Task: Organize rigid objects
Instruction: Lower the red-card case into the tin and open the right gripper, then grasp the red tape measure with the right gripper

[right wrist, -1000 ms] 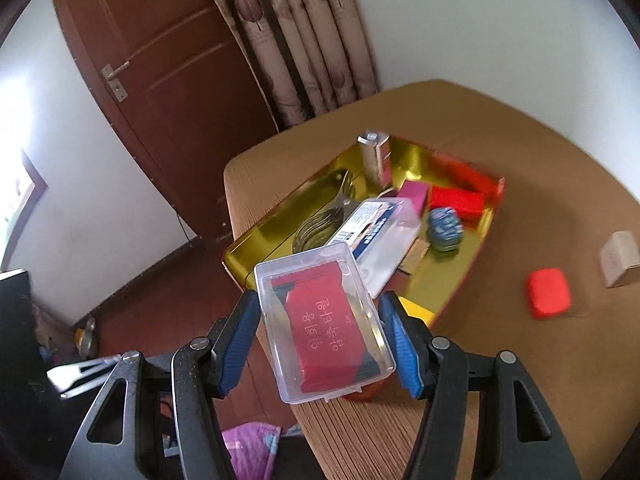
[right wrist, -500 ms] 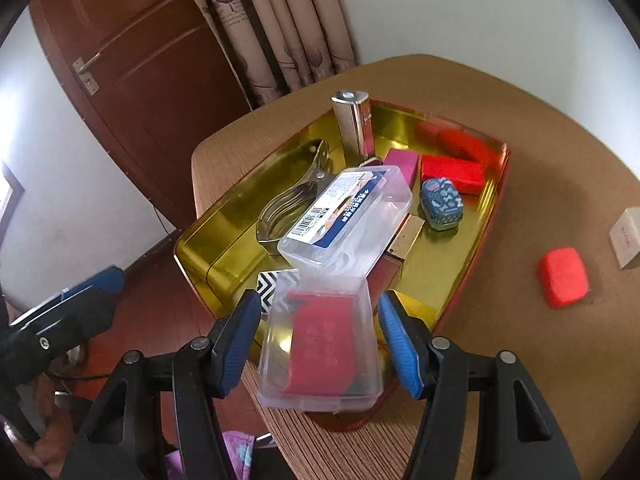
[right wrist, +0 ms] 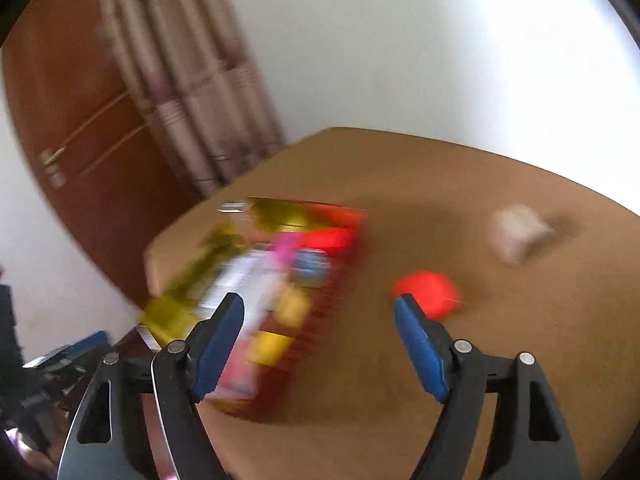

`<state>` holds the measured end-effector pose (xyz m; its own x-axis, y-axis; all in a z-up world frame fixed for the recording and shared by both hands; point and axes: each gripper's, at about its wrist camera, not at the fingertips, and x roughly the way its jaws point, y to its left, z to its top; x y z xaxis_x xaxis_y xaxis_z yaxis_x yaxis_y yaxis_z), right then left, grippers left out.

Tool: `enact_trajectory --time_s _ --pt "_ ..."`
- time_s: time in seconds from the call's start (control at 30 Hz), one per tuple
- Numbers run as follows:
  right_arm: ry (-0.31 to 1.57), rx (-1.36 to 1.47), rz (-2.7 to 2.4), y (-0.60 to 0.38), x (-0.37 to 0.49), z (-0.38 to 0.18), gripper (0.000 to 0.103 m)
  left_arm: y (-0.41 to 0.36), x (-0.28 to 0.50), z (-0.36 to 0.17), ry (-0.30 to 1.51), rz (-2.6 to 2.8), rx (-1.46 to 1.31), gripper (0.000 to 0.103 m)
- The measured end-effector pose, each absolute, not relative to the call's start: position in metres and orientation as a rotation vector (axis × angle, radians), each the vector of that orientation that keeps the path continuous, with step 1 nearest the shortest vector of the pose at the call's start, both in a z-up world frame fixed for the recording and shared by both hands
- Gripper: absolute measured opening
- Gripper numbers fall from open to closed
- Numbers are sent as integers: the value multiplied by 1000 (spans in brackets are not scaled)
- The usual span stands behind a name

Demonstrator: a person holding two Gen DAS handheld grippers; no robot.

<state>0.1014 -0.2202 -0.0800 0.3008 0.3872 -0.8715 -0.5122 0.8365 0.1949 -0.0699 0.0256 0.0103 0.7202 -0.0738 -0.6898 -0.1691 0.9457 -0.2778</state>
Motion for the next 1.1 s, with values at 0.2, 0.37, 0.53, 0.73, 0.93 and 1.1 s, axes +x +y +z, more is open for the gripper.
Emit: enact_trajectory --time_s 0.2,0.37,0.53,0.73,0.93,1.1 --pt "1166 -242 292 -317 102 -111 75 12 -64 -2 845 35 -299 60" --pt "1211 -160 277 -345 101 -117 76 8 -61 -5 854 54 -289 60" --pt "1222 -148 371 -333 109 -120 79 1 -62 0 829 77 -226 60" --pt "1214 -253 588 -270 122 -133 78 -10 -59 -3 840 82 -139 60" --pt "1263 -327 669 -231 155 -155 78 -5 -54 -12 873 87 -157 60" --pt "1337 -342 657 -218 176 -179 65 6 -48 -24 932 72 -232 60"
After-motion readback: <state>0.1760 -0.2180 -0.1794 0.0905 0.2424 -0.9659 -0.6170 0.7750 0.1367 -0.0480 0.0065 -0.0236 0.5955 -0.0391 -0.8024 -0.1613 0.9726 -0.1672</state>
